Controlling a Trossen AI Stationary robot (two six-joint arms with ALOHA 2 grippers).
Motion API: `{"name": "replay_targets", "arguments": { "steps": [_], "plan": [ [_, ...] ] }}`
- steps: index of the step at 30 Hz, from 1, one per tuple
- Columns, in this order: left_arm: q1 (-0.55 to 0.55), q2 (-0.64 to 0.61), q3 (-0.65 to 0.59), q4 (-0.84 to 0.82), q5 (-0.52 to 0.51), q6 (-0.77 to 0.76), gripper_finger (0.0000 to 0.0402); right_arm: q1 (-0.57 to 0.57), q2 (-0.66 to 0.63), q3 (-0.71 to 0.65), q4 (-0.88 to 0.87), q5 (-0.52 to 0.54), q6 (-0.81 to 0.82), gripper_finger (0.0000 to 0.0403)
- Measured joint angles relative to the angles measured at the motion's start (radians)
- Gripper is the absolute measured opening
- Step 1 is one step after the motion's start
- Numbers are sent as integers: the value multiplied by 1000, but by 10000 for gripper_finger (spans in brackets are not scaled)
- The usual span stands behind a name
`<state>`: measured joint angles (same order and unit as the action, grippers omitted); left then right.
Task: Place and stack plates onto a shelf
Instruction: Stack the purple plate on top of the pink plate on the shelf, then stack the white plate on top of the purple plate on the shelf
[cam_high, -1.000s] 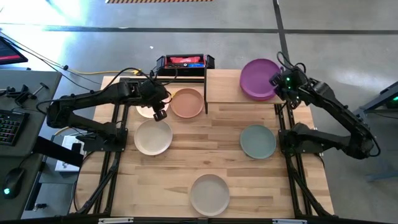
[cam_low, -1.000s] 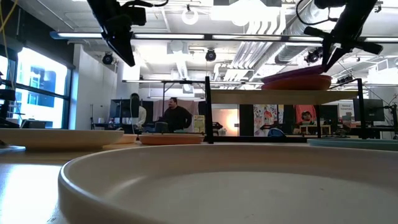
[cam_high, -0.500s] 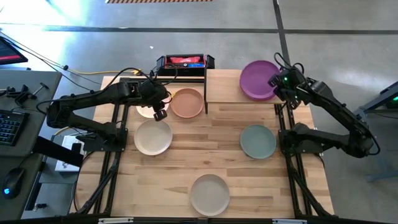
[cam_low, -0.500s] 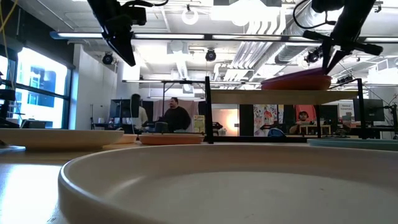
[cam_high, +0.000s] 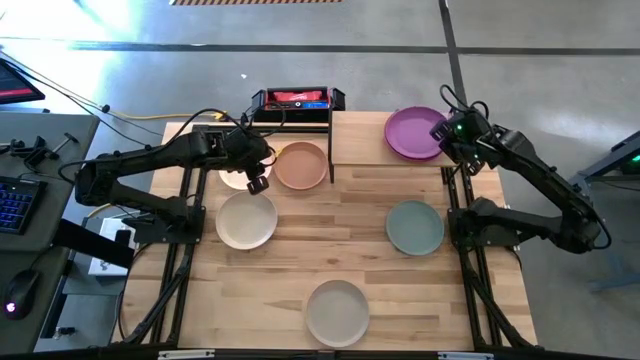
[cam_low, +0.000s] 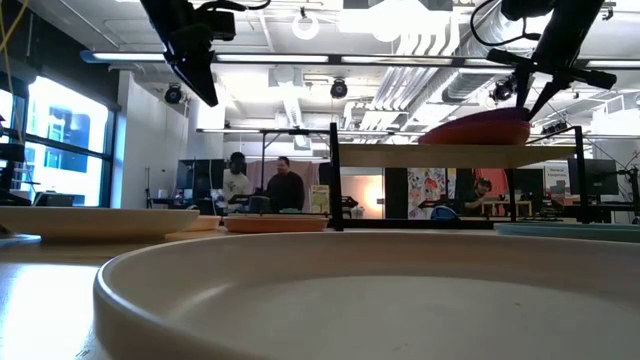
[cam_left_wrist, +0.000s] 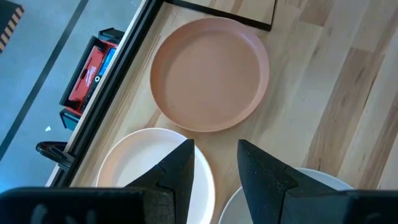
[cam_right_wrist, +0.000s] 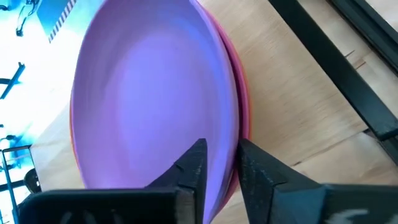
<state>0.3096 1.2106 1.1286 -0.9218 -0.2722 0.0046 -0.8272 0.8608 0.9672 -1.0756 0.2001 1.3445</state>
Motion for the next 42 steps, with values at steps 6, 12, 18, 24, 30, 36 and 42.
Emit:
{"name": "replay_targets", "arguments": {
  "steps": [6,12,18,24,30,36,42],
  "plan": [
    [0,0,0,0,0,0,113,0,-30,0,0,-29,-18,78],
    [0,0,0,0,0,-1,113,0,-90,0,0,-56,-29,81],
    [0,0,0,2,0,0,113,3,-107,0,2,-59,-37,81],
    [0,0,0,6,0,-1,113,3,-62,0,3,-59,-69,81],
    [0,0,0,6,0,-6,113,3,-20,0,6,-59,-95,81],
    [0,0,0,6,0,-27,113,3,-26,0,-1,-59,-96,81],
    [0,0,0,-1,0,-27,113,3,-87,0,-3,-59,-102,81]
  ]
}}
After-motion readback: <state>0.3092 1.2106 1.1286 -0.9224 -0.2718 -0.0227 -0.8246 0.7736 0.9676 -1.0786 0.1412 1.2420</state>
